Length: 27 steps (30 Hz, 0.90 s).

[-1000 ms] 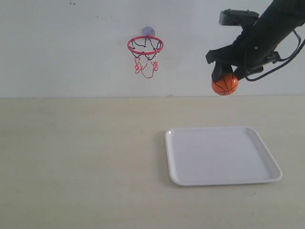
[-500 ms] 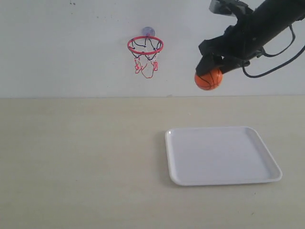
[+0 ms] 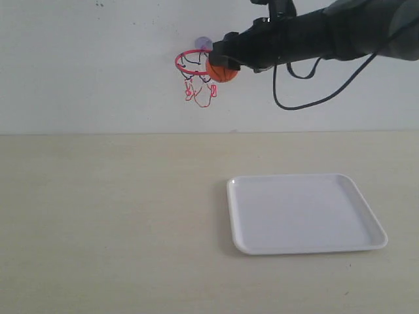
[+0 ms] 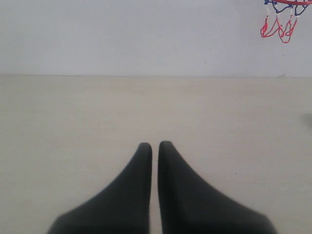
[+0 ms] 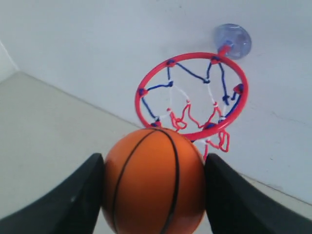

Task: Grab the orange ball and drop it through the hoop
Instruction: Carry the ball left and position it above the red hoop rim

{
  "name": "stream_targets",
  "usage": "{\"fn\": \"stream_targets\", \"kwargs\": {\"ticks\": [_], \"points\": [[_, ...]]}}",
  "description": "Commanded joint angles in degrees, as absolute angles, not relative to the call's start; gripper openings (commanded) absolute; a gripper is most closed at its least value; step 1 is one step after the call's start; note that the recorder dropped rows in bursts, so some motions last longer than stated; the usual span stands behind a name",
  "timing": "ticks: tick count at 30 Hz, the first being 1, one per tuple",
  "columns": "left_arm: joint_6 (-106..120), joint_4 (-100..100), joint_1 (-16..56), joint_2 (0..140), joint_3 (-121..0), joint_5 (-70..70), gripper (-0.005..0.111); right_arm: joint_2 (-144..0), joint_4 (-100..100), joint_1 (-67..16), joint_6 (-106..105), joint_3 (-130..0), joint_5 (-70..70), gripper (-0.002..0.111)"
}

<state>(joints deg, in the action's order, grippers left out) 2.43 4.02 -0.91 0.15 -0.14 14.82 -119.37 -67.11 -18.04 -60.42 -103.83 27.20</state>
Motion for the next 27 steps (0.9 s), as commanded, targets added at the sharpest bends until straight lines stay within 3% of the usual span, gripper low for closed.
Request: {"fn": "stream_targets", "kwargs": {"ticks": [1,11,20,27], "points": [[2.7,4.5,-1.1,0.0,0.0,14.6,0.004,-120.2,-78.8,-17.7,-64.9,-104.0,19.1,0.0],[2.7,4.5,-1.1,0.0,0.0,14.6,0.004,-121.3,-99.9,-15.3,-86.0,-104.0,19.4,0.0],[2.7,4.5,-1.1,0.0,0.0,14.6,0.004,-127.1,-99.9,-12.7,-85.7,-110.0,34.7,0.0],[2.7,4.5,-1.1,0.0,0.0,14.6,0.004,-130.7,-99.9,-12.6,-86.0,-112.1,31.9,0.0]]}}
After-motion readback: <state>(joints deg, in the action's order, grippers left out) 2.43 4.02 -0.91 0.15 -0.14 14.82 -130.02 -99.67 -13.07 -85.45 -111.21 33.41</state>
